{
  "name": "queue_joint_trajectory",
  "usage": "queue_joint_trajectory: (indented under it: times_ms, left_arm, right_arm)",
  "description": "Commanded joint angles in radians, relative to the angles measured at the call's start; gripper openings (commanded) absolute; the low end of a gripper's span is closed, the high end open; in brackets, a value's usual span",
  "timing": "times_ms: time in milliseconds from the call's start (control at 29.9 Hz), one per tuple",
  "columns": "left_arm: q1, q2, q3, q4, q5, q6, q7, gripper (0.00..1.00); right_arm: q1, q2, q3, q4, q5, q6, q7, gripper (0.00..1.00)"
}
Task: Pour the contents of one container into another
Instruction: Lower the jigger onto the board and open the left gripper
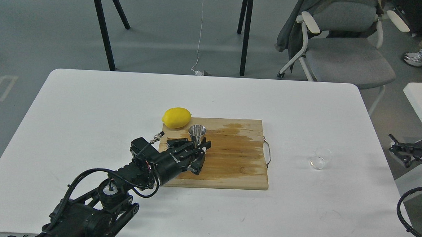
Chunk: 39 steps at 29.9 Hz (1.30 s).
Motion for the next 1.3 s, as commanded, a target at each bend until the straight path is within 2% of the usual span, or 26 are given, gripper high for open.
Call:
queue_joint_trajectory:
  times_ms: [0, 368, 401, 535, 1003, 1270]
  left_arm:
    - [-0.009, 0.0, 0.0, -0.002, -0.001, 0.016, 0.0, 0.09]
    - [-0.043, 0.0, 0.0, -0.004, -0.003, 0.03, 0.0, 0.09]
    - [-0.043, 0.0, 0.0, -0.004, -0.003, 0.03, 0.0, 0.11]
    - [-0.043, 0.0, 0.0, -0.004, -0.003, 0.027, 0.0, 0.25]
    - [-0.043, 0.0, 0.0, -0.002, -0.003, 0.025, 0.0, 0.3]
    - [-0.043, 0.0, 0.0, -0.002, -0.003, 0.027, 0.0, 0.41]
  right_arm:
    - [-0.001, 0.003, 0.0, 0.0, 0.0, 0.0, 0.0, 1.0]
    - [-0.001, 0.003, 0.0, 0.0, 0.0, 0.0, 0.0, 1.0]
    - [-0.001, 0.003, 0.0, 0.0, 0.0, 0.0, 0.0, 1.0]
    - [-0.001, 0.001, 0.0, 0.0, 0.0, 0.0, 0.0, 1.0]
    - [-0.001, 0.001, 0.0, 0.0, 0.0, 0.0, 0.0, 1.0]
    - [-0.001, 0.0, 0.0, 0.0, 0.0, 0.0, 0.0, 1.0]
